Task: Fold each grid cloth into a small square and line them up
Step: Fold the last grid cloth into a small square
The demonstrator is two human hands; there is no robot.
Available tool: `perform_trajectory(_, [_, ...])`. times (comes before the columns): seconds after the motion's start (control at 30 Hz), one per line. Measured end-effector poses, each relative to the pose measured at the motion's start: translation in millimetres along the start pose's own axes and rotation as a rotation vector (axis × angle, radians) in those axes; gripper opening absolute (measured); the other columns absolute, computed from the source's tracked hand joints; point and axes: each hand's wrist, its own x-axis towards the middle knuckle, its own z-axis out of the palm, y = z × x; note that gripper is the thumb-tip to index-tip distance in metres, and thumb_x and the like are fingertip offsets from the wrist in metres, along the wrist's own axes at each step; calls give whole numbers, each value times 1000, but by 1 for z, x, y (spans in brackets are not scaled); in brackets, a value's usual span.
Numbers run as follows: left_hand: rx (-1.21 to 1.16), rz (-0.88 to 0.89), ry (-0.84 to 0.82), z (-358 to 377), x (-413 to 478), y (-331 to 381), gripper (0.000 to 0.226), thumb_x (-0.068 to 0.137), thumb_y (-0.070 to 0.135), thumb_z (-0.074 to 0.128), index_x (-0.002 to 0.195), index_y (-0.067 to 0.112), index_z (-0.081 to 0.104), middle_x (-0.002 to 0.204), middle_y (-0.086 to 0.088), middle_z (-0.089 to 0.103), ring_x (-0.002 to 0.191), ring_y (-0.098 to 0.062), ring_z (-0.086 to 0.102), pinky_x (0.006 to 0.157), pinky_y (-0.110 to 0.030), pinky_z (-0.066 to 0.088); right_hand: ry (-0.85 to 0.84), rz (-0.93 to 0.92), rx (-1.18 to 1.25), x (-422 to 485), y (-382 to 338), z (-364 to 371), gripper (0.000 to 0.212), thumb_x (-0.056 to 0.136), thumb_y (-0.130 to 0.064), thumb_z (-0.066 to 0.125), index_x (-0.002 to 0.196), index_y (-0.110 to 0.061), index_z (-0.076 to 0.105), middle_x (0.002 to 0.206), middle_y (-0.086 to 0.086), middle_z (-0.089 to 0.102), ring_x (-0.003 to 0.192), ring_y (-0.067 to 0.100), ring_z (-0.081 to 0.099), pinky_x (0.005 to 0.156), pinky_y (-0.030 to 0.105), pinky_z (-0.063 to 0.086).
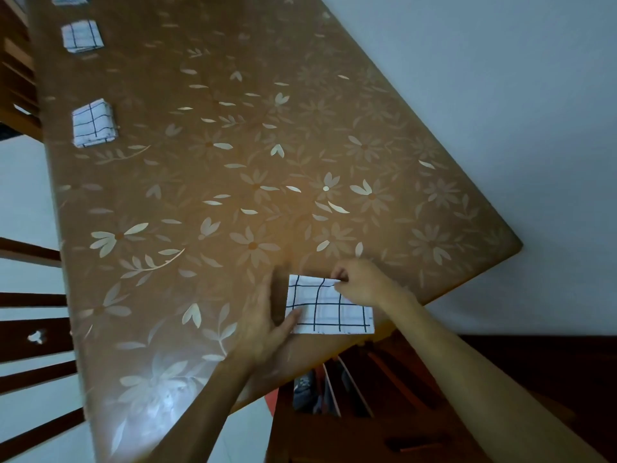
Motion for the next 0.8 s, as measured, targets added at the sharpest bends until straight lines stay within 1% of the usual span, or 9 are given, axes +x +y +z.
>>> perform_trajectory(0.1, [-392, -203, 86, -7, 3, 23, 71, 78, 40, 81, 140, 30, 46, 123, 10, 66, 113, -5, 63, 91, -21, 52, -71, 68, 417, -14, 6, -8, 10, 88, -10, 66, 94, -18, 67, 93, -2, 71, 89, 15, 68, 79, 30, 54])
perform_trajectory(0.17, [-579, -307, 68, -12, 9, 32, 51, 76, 30, 83, 122, 21, 64, 110, 3, 74, 105, -13, 69, 85, -26, 55, -108, 88, 556, -21, 13, -10, 11, 88, -13, 69, 98, -17, 70, 95, -1, 75, 91, 15, 70, 82, 32, 53])
perform_trajectory(0.27, [-836, -406, -93, -9, 12, 37, 40, 83, 16, 78, 121, 12, 66, 115, -5, 74, 106, -23, 71, 87, -38, 58, -134, 116, 716, -30, 21, -5, 17, 91, -12, 67, 107, -16, 72, 101, 0, 77, 94, 19, 70, 74, 31, 50])
perform_trajectory(0.37, [-810, -455, -193, -1, 12, 40, 30, 90, 11, 70, 119, 10, 67, 112, -6, 75, 101, -23, 73, 77, -29, 60, -110, 164, 826, -37, 29, 0, 19, 91, -12, 67, 110, -13, 71, 104, 2, 76, 99, 23, 70, 76, 32, 50])
perform_trajectory(0.43, [-748, -429, -223, 3, 11, 39, 25, 93, 7, 65, 118, 7, 67, 108, -8, 76, 97, -23, 74, 71, -24, 59, -96, 202, 836, -41, 35, 4, 20, 91, -13, 68, 110, -12, 70, 104, 3, 76, 96, 22, 70, 71, 28, 50])
perform_trajectory(0.57, [-619, -386, -229, 4, 13, 34, 22, 96, 6, 61, 116, 0, 66, 103, -17, 76, 94, -27, 74, 68, -24, 60, -74, 207, 774, -47, 47, 6, 15, 91, -24, 68, 105, -20, 72, 103, -1, 76, 92, 16, 69, 71, 27, 49])
perform_trajectory(0.63, [-596, -384, -247, 3, 15, 31, 21, 95, 5, 62, 114, -1, 66, 101, -17, 76, 92, -26, 75, 67, -26, 60, -63, 176, 744, -50, 49, 5, 15, 93, -24, 66, 107, -23, 71, 103, -4, 76, 90, 13, 70, 70, 25, 49])
perform_trajectory(0.73, [-576, -369, -287, 0, 18, 31, 20, 94, 7, 65, 113, 2, 67, 99, -14, 77, 90, -27, 75, 67, -27, 61, -65, 124, 755, -54, 50, 4, 27, 94, -19, 65, 118, -30, 68, 106, -8, 75, 94, 14, 71, 67, 21, 48])
perform_trajectory(0.8, [-573, -364, -306, -1, 19, 31, 21, 93, 8, 65, 113, 3, 68, 100, -14, 77, 92, -29, 75, 68, -30, 61, -46, 129, 800, -54, 54, 5, 31, 93, -17, 66, 120, -31, 68, 107, -8, 75, 94, 17, 70, 70, 24, 49])
